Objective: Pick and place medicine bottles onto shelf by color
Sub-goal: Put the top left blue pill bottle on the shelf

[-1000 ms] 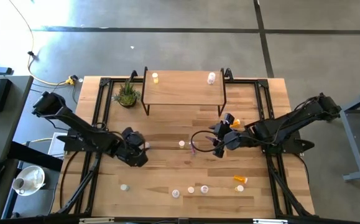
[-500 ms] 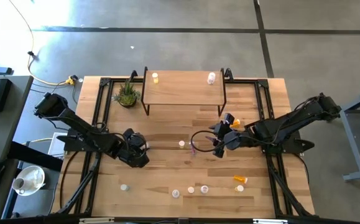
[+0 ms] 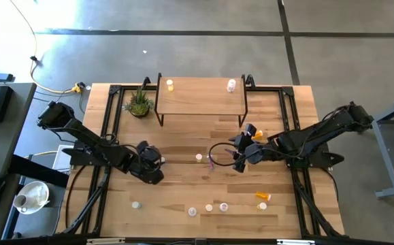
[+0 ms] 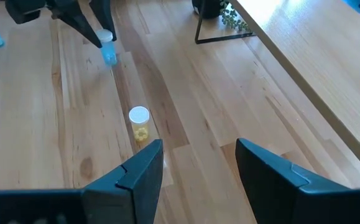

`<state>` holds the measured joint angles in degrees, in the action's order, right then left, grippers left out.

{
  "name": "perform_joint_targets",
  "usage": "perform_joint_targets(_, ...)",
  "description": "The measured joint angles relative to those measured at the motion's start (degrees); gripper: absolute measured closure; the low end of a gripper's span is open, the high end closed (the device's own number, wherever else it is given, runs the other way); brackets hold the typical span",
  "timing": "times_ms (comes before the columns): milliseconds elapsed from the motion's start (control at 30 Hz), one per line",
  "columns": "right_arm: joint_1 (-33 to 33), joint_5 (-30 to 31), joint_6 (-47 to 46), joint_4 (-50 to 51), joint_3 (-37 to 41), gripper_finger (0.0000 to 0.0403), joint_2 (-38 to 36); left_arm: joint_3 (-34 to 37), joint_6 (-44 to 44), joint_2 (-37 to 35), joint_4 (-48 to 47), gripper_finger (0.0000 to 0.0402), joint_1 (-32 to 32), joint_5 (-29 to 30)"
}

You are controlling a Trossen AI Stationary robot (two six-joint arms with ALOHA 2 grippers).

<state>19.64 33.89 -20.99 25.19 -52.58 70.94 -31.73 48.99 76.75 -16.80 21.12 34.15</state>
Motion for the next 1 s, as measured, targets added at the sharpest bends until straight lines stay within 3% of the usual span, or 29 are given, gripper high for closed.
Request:
perform_joint_targets(167,0.0,0.0,-0.2,0.0,0.0,0.021,0.0,-4.0,-6.3,0.0,0.2,0.0286,-3.7,0.0)
perform_joint_targets(533,0.0,0.0,-2.1,0.4,0.0,0.021,0.0,-19.7,-31.7,0.0,0.1,0.0289,-17.1,-2.7)
perform_joint_targets(733,0.0,0.0,-2.1,0.6,0.0,0.021,0.0,-26.7,-39.5,0.0,-0.1,0.029,-26.4,-11.7)
perform_joint_targets(1000,-0.2,0.0,0.7,0.7,0.0,0.021,0.0,-32.9,-42.6,0.0,-1.6,0.0289,-40.0,-21.1)
